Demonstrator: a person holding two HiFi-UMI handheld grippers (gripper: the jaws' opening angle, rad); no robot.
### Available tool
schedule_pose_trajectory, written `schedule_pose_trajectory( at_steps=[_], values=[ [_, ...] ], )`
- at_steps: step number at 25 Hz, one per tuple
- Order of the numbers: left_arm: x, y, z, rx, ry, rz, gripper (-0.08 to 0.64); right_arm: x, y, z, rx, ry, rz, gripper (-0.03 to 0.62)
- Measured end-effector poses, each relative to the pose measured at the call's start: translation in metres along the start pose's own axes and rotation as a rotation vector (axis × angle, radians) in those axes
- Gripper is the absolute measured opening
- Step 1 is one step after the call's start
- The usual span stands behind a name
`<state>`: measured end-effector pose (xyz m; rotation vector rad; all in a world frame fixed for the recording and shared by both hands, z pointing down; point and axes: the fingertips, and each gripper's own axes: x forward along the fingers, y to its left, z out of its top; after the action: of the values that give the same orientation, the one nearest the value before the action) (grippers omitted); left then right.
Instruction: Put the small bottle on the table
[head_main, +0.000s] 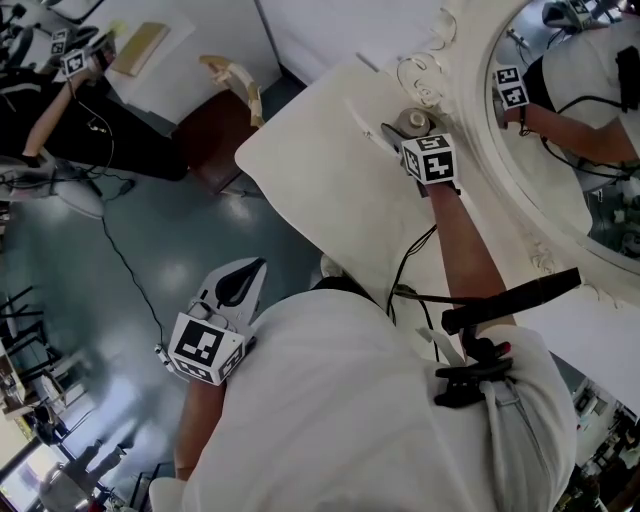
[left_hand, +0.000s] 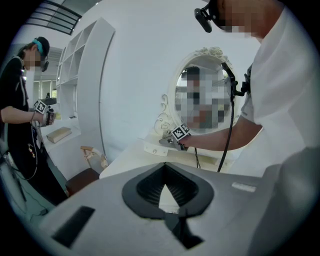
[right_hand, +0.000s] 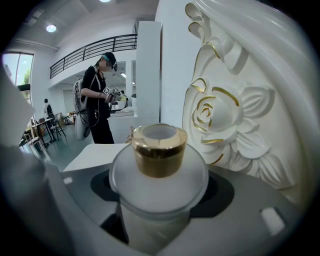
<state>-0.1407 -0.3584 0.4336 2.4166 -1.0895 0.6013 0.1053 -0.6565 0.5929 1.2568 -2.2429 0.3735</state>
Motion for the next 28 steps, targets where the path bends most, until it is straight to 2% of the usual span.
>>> schedule_pose_trajectory(
  at_steps=[9,21,23,25,28],
  values=[
    [-0.017,-0.002,-0.011,0.0,-0.004,-0.001,0.003,-0.011,-0.006,-0.006,0.044,0.001,-0.05,0.403],
    [-0.043,-0.009,-0.023,0.028,-0.02,-0.057,0.003,-0.056,0.012,-0.033,0.072,0.038,-0.102,0.401],
    [-0.049,-0.012,-0.025,0.035,-0.024,-0.069,0.003,-0.068,0.017,-0.036,0.073,0.043,-0.112,0.379],
    [-0.057,-0.014,-0.027,0.042,-0.028,-0.081,0.003,-0.081,0.024,-0.037,0.068,0.041,-0.127,0.317],
    [-0.066,-0.017,-0.033,0.055,-0.029,-0.098,0.003,-0.1,0.036,-0.039,0.055,0.031,-0.164,0.182]
  ],
)
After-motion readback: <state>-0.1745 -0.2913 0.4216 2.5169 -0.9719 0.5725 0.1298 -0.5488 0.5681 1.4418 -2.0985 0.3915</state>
